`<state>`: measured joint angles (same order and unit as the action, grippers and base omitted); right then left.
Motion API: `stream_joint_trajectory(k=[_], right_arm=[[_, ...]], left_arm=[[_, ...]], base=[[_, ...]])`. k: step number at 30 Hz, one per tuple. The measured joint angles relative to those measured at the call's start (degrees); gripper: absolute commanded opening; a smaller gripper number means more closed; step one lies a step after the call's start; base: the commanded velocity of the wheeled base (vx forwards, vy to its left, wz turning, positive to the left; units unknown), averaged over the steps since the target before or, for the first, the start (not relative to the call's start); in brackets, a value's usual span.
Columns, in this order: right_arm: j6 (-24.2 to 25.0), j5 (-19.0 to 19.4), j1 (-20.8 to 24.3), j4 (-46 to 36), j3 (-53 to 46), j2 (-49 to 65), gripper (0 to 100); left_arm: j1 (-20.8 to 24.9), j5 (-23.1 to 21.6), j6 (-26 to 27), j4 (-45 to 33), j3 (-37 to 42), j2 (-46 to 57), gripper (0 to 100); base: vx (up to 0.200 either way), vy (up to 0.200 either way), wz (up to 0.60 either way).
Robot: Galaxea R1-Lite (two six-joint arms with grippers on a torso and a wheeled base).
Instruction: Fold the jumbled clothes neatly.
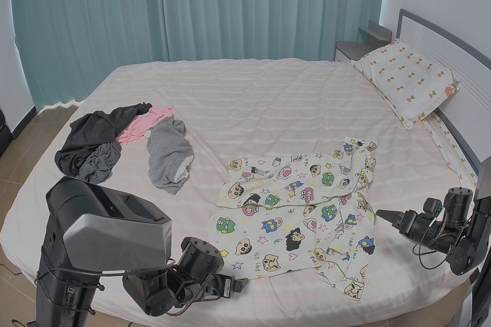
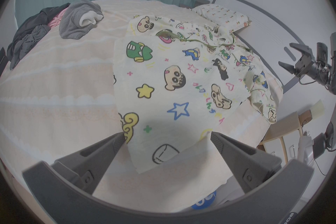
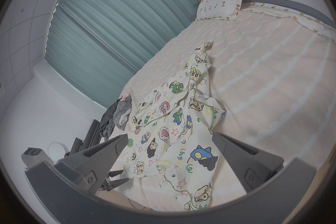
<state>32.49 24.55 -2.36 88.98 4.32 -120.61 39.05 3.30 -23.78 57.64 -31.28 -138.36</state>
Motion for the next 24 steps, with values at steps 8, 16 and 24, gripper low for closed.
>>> stream_joint_trajectory(k=[8, 16, 24], right_arm=[[0.0, 0.0, 0.2, 0.0, 0.0, 0.0, 100], [0.0, 0.0, 0.5, 0.0, 0.0, -0.1, 100], [0.0, 0.0, 0.7, 0.0, -0.2, -0.2, 100]], left_arm=[[0.2, -0.1, 0.0, -0.9, -1.0, 0.0, 0], [0.3, 0.5, -0.3, -0.4, -0.7, 0.0, 0], [-0.5, 1.0, -0.4, -0.4, 1.2, 1.2, 0]], base=[[0.0, 0.0, 0.0], [0.0, 0.0, 0.0], [0.0, 0.0, 0.0]])
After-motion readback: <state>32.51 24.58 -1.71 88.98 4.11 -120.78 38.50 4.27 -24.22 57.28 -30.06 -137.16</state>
